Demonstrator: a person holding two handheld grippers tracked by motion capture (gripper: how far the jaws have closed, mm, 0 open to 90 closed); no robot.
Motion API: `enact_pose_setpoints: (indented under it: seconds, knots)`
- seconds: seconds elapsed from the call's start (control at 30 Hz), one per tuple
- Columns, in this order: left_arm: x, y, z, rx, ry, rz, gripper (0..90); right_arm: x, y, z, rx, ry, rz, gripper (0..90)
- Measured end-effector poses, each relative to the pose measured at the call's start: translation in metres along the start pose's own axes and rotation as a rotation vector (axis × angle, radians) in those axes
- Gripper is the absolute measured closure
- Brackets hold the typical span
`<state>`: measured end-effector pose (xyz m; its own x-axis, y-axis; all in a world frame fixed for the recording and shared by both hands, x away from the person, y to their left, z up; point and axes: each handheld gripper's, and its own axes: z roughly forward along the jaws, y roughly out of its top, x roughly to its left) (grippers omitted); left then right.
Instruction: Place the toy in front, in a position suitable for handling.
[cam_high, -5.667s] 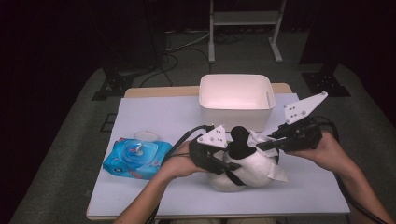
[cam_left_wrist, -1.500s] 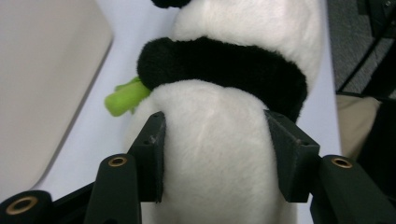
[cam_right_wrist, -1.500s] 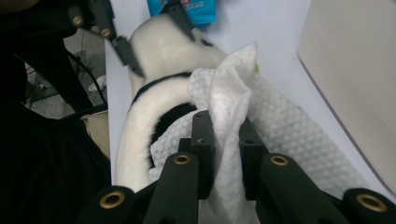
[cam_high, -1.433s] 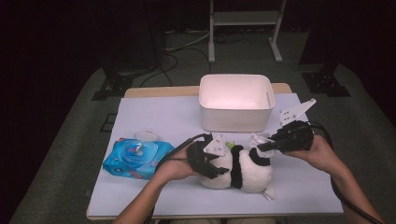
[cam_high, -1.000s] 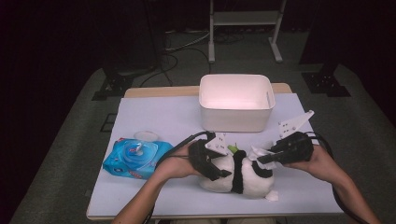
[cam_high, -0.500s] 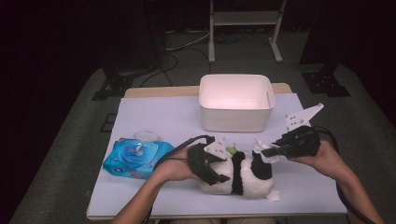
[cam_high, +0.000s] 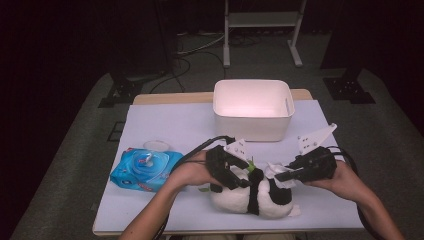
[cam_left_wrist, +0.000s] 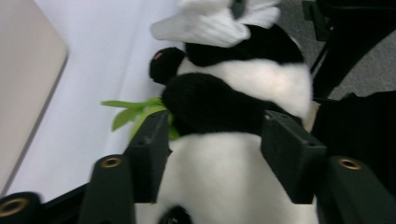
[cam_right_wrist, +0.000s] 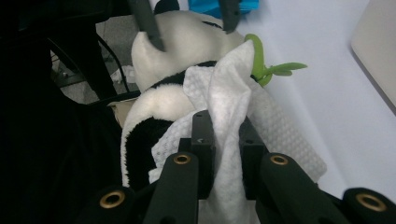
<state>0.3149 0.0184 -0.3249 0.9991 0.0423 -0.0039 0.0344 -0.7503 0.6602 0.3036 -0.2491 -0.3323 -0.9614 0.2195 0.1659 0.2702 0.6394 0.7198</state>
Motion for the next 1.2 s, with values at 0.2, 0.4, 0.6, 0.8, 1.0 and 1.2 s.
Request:
enact_pose_setpoints:
  seconds: [0.2,0.4,0.6,0.8,1.0,1.2]
  knots:
    - [0.007,0.001,0.001,0.012,-0.010,0.000,46.8,0.007,-0.001,0.001,0.005,0.007,-0.026,80.9]
    - [0.015,0.001,0.001,0.029,0.014,-0.012,47.3,0.012,-0.001,0.003,0.012,0.031,-0.040,80.9]
    - [0.020,0.001,0.010,0.040,-0.004,-0.020,53.0,0.013,-0.002,0.002,0.011,0.038,-0.040,80.8]
    - [0.026,-0.001,0.022,0.043,-0.028,-0.040,69.7,0.014,-0.001,0.001,0.019,0.033,-0.048,80.7]
    - [0.026,0.001,0.021,0.028,-0.016,-0.011,78.6,0.013,-0.001,-0.004,0.003,0.024,-0.046,80.0]
    - [0.028,0.005,0.018,-0.005,-0.011,-0.027,79.3,0.015,0.002,-0.011,-0.011,0.000,-0.064,80.1]
